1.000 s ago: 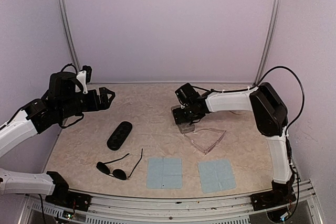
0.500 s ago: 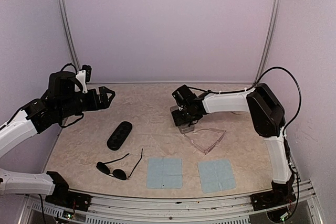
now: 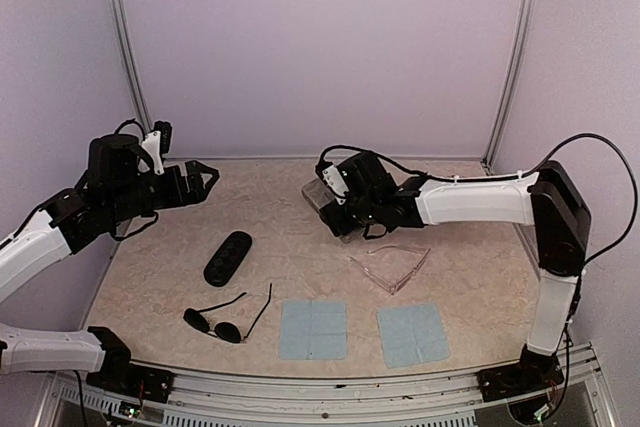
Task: Organize the sunglasses
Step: Pick up the sunglasses case from the center of the board.
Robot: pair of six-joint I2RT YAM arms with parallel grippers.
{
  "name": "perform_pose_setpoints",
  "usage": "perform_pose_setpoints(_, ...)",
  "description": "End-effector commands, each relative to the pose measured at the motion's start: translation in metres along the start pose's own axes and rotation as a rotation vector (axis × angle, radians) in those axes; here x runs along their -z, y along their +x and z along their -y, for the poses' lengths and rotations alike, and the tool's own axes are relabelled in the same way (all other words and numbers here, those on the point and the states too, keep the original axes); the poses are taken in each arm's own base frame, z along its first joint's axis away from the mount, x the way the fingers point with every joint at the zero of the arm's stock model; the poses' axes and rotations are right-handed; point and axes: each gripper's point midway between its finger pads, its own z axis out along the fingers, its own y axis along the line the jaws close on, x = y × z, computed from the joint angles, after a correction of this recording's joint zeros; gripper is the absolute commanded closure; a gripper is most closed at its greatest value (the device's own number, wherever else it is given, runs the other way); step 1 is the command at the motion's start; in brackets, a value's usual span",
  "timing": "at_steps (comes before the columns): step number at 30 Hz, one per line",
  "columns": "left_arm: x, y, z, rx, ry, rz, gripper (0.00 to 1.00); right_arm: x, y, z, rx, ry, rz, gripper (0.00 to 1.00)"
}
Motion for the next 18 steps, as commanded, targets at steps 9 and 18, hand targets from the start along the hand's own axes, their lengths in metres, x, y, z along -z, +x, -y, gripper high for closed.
perform_pose_setpoints(9, 0.01, 0.005, 0.08, -0.027, 0.411, -0.122, 0.01, 0.113, -0.031, -0.095, 0.651, -0.276, 0.517, 0.5)
perform_pose_setpoints(18, 0.008, 0.067, 0.118, -0.002, 0.606, -0.363, 0.01, 0.14, -0.008, -0.127, 1.042, -0.267, 0.653, 0.52)
